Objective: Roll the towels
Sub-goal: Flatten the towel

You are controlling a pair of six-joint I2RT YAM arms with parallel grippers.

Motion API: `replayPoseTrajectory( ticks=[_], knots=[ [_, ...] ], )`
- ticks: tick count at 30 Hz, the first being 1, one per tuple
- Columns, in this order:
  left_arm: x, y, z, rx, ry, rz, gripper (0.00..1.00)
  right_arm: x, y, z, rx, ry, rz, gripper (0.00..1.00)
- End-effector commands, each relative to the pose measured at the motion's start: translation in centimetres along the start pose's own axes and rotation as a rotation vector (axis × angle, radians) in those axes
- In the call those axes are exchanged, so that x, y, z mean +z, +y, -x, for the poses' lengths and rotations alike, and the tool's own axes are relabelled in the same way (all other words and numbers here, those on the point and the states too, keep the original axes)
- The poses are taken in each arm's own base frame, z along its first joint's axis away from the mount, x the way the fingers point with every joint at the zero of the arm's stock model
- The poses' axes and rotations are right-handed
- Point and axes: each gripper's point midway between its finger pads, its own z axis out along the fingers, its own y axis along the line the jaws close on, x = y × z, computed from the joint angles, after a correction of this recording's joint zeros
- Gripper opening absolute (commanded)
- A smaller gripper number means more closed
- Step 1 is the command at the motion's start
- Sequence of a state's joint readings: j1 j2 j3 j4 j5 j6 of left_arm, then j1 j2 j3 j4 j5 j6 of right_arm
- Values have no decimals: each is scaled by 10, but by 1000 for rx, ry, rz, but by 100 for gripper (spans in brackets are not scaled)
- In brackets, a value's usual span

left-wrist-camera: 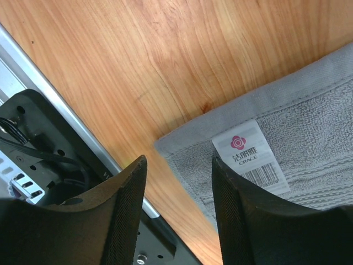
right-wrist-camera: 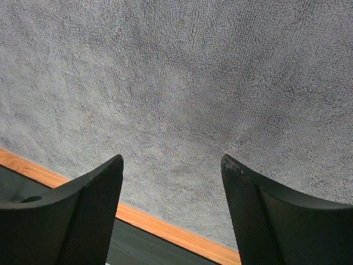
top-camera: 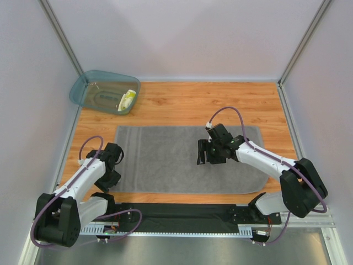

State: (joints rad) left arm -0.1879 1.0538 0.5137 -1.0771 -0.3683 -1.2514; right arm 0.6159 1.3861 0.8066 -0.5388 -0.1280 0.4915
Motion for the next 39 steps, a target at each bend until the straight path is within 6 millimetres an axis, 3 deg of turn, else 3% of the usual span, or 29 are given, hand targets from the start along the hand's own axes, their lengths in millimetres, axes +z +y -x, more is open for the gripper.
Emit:
replayPoseTrajectory(
  ticks=[1,5,10,17,22,26,27,28,29,30,34,39],
  knots=[
    [-2,-11,5,-16,-7,-34,57,0,4,12,-14,-33,24,73],
    [-2,-13,7,10,-11,-19,56,0,1,13,-10,-34,15,73],
    [0,-11,12,41,-39,-14,48,3,-7,9,-5,-25,-11,73],
    [3,-9,19,72,-88,-24,16,7,-13,7,10,-17,-29,72],
    [0,-20,20,95,-103,-115,0,3,-16,11,26,-34,-30,72],
    [0,-27,16,121,-89,-159,1,-1,-22,11,53,-35,-43,72],
    [-2,-29,10,127,-62,-178,9,-4,-23,10,59,-37,-50,72],
    [-5,-31,6,129,-49,-198,34,-5,-23,9,62,-36,-52,72],
    [-5,-32,1,122,-30,-213,44,-6,-24,9,66,-40,-55,73],
    [-11,-44,-7,108,4,-289,47,-8,-24,8,70,-40,-58,72],
    [-14,-58,-28,88,76,-390,50,-14,-24,9,83,-53,-64,73],
    [-23,-45,-33,148,58,-346,51,-23,-26,7,84,-49,-73,73]
  ],
)
